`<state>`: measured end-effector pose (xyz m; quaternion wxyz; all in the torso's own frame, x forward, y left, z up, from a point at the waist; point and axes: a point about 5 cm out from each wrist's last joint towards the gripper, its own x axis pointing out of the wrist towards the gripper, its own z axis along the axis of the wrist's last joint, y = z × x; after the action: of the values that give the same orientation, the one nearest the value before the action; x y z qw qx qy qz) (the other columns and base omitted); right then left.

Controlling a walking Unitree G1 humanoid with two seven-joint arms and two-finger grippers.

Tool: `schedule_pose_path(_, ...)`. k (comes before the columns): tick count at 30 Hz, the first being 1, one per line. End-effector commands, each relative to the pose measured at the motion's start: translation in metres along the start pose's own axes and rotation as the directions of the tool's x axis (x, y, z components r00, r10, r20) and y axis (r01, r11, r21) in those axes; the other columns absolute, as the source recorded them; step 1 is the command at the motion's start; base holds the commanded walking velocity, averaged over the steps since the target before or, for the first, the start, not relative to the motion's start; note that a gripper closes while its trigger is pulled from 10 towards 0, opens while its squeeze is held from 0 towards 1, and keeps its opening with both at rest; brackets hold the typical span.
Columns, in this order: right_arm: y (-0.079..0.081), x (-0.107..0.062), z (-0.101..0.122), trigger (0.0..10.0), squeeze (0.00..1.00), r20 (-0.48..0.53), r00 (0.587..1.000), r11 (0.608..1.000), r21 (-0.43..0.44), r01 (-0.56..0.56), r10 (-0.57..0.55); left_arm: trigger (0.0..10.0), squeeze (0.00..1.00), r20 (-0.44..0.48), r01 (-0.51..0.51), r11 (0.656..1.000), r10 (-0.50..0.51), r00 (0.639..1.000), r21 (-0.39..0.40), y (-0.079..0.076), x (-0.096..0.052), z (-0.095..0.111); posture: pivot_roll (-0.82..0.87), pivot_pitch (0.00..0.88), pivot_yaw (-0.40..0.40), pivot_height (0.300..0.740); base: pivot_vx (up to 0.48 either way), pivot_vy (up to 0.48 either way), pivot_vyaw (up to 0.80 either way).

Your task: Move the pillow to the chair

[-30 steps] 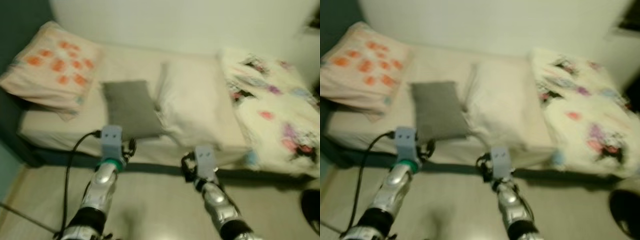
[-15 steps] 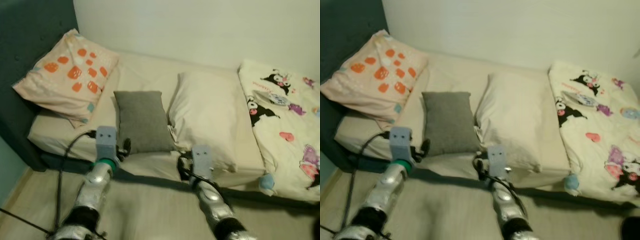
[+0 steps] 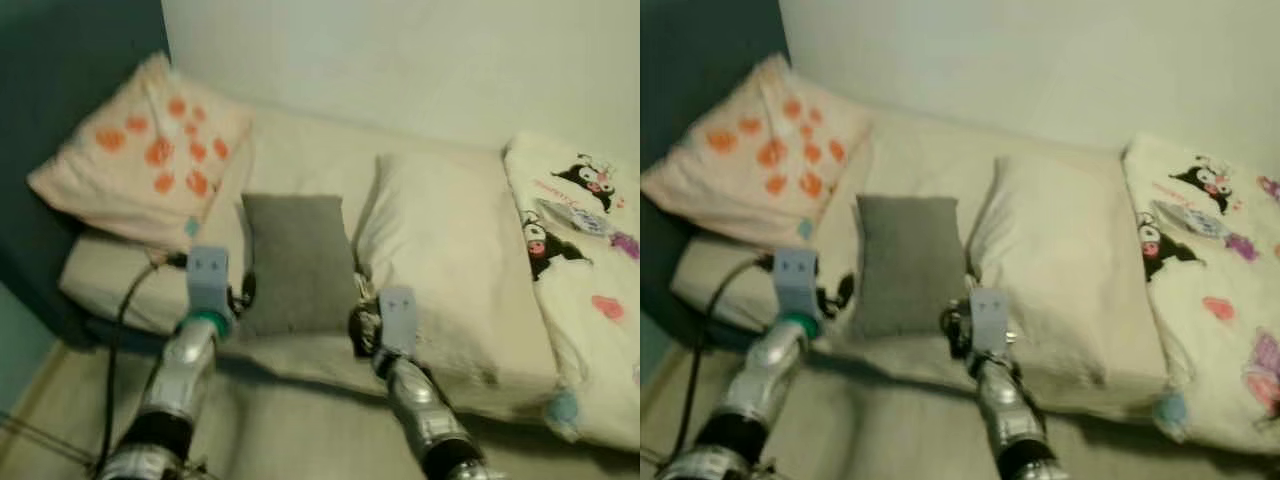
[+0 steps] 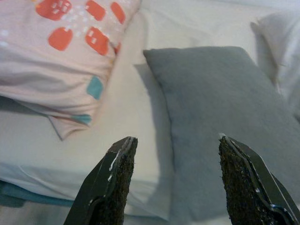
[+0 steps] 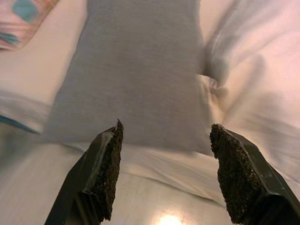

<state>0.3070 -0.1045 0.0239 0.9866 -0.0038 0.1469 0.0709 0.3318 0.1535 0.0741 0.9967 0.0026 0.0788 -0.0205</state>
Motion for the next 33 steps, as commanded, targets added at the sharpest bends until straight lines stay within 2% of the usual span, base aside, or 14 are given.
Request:
schedule_pose_path(1, -0.0112, -0.0029, -0.0067, 10.0, 0.0, -0.026, 0.999, 0.999, -0.003, 0.033, -0.033, 10.0, 0.0, -0.021, 0.026, 1.0, -0.027, 0.999, -0.01, -0.0087, -0.0016, -0.0052, -0.01, 0.013, -0.041, 0.74, 0.319, 0.0, 0.0)
schedule_pose_path(4, -0.0114, -0.0027, -0.0065, 10.0, 0.0, -0.028, 0.999, 0.999, 0.024, 0.043, -0.042, 10.0, 0.0, -0.021, 0.03, 1.0, -0.03, 0.999, -0.009, -0.0082, -0.0017, -0.005, -0.01, 0.014, -0.041, 0.74, 0.319, 0.0, 0.0)
schedule_pose_path(10, -0.0126, -0.0032, -0.0072, 10.0, 0.0, -0.028, 0.999, 0.998, 0.029, 0.046, -0.045, 10.0, 0.0, -0.024, 0.033, 0.999, -0.033, 0.999, -0.007, -0.0076, -0.0013, -0.0056, -0.02, 0.014, -0.036, 0.74, 0.321, 0.0, -0.66)
schedule_pose_path(26, -0.0131, -0.0051, -0.0115, 10.0, 0.0, -0.041, 0.998, 0.998, 0.019, 0.056, -0.055, 10.0, 0.0, -0.04, 0.057, 0.998, -0.057, 0.998, 0.005, -0.0101, -0.0013, -0.0084, -0.02, 0.005, -0.027, 0.74, 0.315, 0.0, 0.0)
schedule_pose_path(33, -0.0129, -0.0054, -0.012, 10.0, 0.0, -0.042, 0.997, 0.998, 0.023, 0.059, -0.058, 10.0, 0.0, -0.044, 0.092, 0.995, -0.091, 0.995, 0.029, -0.0154, -0.0015, -0.0094, -0.02, 0.0, -0.025, 0.74, 0.0, 0.0, 0.0)
